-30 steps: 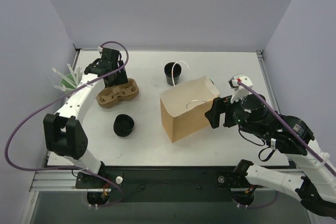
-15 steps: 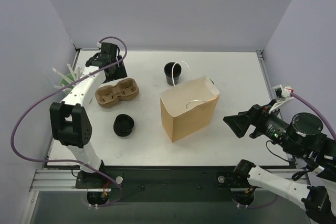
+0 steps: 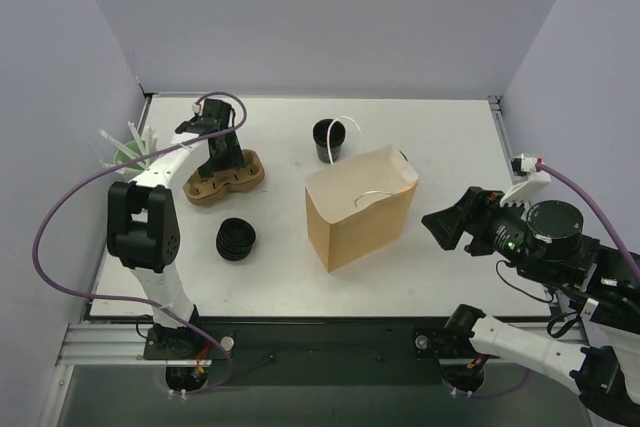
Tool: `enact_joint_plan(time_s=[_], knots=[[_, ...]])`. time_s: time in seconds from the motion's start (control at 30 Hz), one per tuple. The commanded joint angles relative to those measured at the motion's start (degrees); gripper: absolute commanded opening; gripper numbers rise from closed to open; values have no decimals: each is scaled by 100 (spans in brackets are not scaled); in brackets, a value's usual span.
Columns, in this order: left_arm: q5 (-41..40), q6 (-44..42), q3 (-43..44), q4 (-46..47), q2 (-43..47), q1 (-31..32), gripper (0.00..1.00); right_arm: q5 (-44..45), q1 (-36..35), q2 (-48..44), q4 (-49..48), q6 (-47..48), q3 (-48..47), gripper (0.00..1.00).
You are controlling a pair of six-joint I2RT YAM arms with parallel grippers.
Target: Pack the takeout coffee
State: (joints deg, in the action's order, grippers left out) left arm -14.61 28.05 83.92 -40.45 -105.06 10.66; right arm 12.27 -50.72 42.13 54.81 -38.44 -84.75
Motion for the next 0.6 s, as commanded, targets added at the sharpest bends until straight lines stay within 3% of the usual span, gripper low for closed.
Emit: enact_joint_plan(time_s=[0.0, 0.57], knots=[[10, 17, -7, 432, -120, -46, 74, 223, -43, 260, 74, -24, -270, 72], [90, -10, 230, 406, -455, -160, 67, 91, -43, 463, 100, 258, -349, 72]])
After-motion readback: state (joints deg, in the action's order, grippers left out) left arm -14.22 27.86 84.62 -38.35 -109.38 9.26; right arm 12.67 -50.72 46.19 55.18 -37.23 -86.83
